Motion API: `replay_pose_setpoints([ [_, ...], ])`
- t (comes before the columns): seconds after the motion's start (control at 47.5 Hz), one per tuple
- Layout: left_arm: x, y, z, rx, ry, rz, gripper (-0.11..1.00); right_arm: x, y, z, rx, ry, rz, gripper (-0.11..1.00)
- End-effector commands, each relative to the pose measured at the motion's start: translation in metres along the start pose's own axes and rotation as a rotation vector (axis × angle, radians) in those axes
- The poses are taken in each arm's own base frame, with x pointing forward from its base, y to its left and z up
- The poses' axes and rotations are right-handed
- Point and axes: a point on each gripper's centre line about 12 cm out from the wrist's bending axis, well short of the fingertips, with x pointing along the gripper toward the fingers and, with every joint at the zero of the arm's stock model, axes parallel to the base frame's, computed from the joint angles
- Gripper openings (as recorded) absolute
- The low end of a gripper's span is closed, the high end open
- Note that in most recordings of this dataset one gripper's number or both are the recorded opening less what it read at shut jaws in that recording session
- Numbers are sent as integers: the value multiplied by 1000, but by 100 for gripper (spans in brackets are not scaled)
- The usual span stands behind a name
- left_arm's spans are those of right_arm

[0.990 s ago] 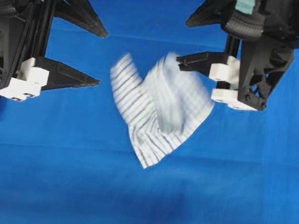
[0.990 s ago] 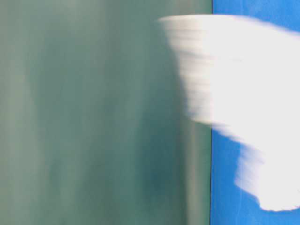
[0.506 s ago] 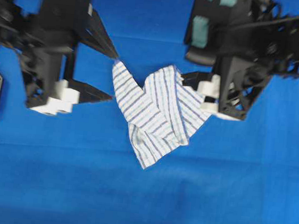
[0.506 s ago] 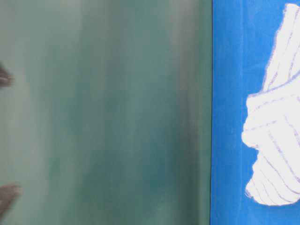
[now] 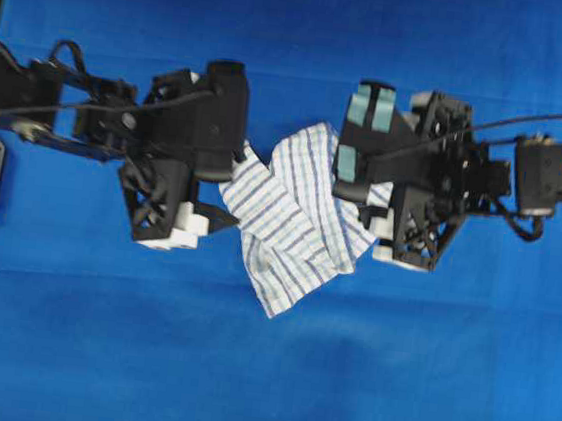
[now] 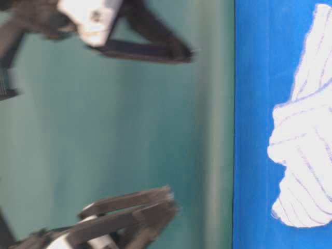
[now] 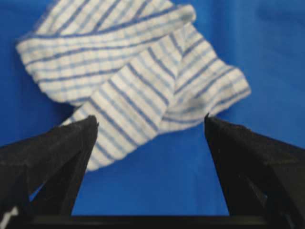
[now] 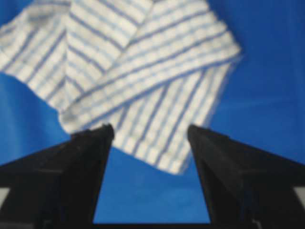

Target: Lift the towel with both arms.

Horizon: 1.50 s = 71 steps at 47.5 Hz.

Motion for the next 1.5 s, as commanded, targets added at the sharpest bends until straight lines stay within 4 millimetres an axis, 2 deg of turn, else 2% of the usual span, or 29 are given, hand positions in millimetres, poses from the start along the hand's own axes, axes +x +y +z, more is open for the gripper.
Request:
replay_pose_setpoints([
  [0.0,10,-1,-2,4,-21,-4,88,16,3,-13,1,-2,15,66],
  [0.169,46,-3,-21,6,-10,-7,88,52,7,-38,-11,48,25,65],
  [0.442,105,-20,-45,37,10,-36,88,98,14,-57,-30,77,50,65],
  [0.653,126,-33,-51,59,31,-56,88,116,13,-65,-29,88,55,65],
  [0.864,135,-28,-61,46,68,-45,84,119,10,-64,-25,71,58,63],
  [0.927,136,-26,-62,43,75,-41,79,119,9,-63,-32,65,59,57],
  [0.969,136,-24,-63,41,78,-39,70,119,8,-63,-30,64,58,47],
  [1.117,134,-19,-67,37,105,-30,26,119,7,-63,-38,67,57,6],
  [1.222,133,-17,-69,34,128,-26,4,117,7,-62,-39,62,57,4],
  [1.349,129,-16,-65,32,131,-24,3,112,7,-57,-37,43,60,4],
  [1.475,117,-13,-55,26,115,-20,3,97,6,-46,-29,0,64,4],
])
